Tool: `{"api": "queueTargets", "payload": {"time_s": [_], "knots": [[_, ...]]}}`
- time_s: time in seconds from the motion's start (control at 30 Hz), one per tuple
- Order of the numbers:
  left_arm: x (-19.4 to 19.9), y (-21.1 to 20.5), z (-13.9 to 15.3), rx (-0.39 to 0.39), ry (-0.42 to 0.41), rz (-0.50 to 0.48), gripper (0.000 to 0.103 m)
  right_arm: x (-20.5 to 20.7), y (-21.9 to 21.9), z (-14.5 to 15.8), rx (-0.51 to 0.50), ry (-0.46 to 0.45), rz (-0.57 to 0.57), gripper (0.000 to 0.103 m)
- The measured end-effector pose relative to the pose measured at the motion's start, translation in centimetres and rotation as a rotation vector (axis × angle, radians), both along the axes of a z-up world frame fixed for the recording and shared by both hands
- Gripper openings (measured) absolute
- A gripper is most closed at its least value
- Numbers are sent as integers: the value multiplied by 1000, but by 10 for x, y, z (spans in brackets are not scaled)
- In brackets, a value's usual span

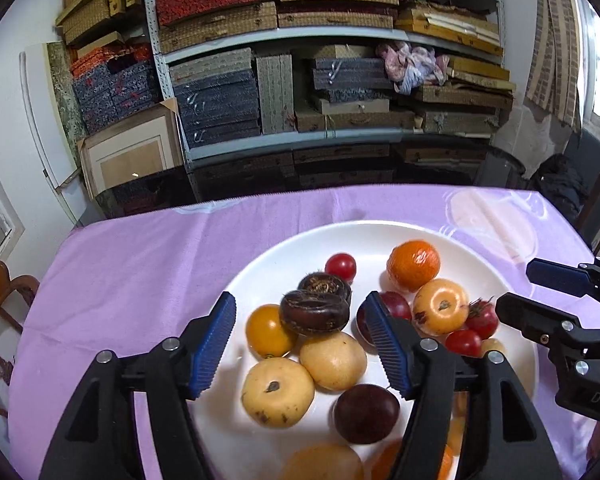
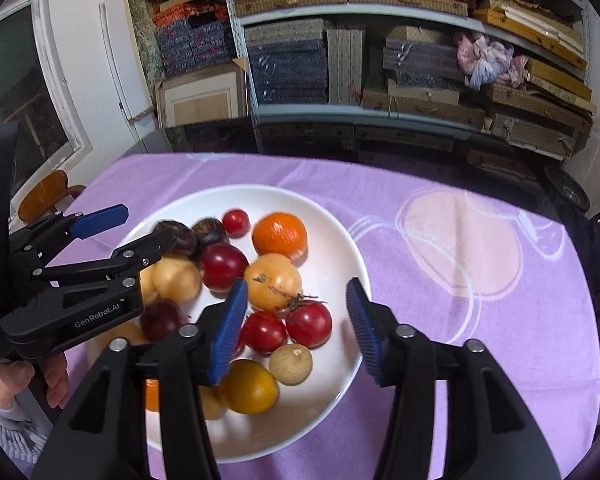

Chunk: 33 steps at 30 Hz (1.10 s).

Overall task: Organize fruits
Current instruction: 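Withdraw both open tools from the plate back over the cloth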

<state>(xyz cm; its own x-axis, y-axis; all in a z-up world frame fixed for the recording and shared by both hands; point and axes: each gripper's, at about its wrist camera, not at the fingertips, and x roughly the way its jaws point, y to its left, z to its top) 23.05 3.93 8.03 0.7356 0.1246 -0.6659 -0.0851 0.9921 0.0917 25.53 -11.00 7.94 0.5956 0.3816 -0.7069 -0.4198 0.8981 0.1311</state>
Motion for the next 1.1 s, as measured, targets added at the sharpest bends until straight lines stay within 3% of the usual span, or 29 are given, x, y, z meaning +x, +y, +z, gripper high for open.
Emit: {"api": "queueTargets", "payload": {"time_s": [0.27, 0.43, 0.63, 0.83, 1.1], "knots": [[-63, -10, 40, 4, -65, 0, 81, -60, -5, 55, 49, -121, 12, 82], [-115, -17, 38, -9, -78, 9, 87, -116, -7, 63, 54, -181, 12, 92], [-166, -15, 3, -58, -38, 45, 89, -167, -16, 34, 53, -134, -1, 95], [-187, -6, -42, -84, 39, 102, 89, -181, -22, -15, 0, -40, -59, 95], [-189, 3, -46, -85, 18, 110, 92, -179, -14, -42, -30, 1, -86, 95]]}}
